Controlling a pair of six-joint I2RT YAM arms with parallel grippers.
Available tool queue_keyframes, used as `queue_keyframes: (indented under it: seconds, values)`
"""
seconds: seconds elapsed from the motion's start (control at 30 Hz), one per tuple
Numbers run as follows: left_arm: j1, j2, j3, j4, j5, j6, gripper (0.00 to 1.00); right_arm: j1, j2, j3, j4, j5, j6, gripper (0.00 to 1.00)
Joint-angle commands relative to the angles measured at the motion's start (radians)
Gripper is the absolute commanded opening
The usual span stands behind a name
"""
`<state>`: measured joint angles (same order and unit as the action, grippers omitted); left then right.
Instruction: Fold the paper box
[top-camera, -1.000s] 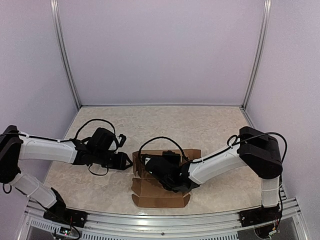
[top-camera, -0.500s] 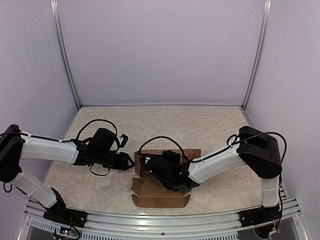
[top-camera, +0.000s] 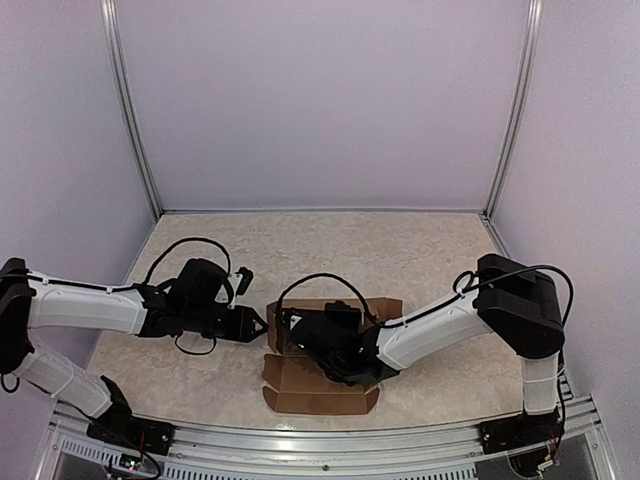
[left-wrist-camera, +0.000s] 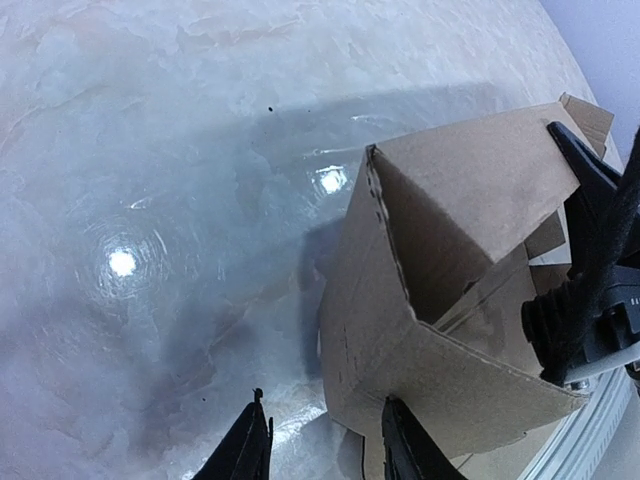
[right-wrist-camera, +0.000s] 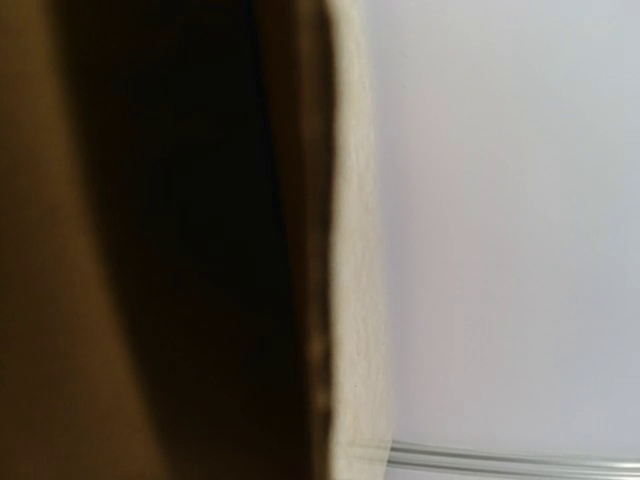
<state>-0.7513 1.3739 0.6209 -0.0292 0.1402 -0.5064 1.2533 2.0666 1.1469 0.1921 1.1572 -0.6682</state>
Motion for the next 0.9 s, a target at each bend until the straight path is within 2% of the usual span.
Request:
queue_keyframes:
  seconds: [0.0,0.1,0.63,0.87]
  values:
    - [-0.015,-0.025,-0.034,0.020,-0.018,0.017,0.38,0.019,0.002,-0.018,-0.003,0.006,0.017,0.00]
    - [-0.026,-0.027,-0.044,0.066,-0.016,0.019,0.38,0.029,-0.001,-0.013,-0.015,0.017,0.020,0.00]
    - [-0.062,-0.038,-0.067,0.095,-0.031,0.023,0.40,0.063,-0.048,0.007,-0.144,0.042,0.100,0.00]
    - [-0.071,-0.058,-0.074,0.103,-0.034,0.025,0.46,0.068,-0.065,0.010,-0.172,0.047,0.103,0.00]
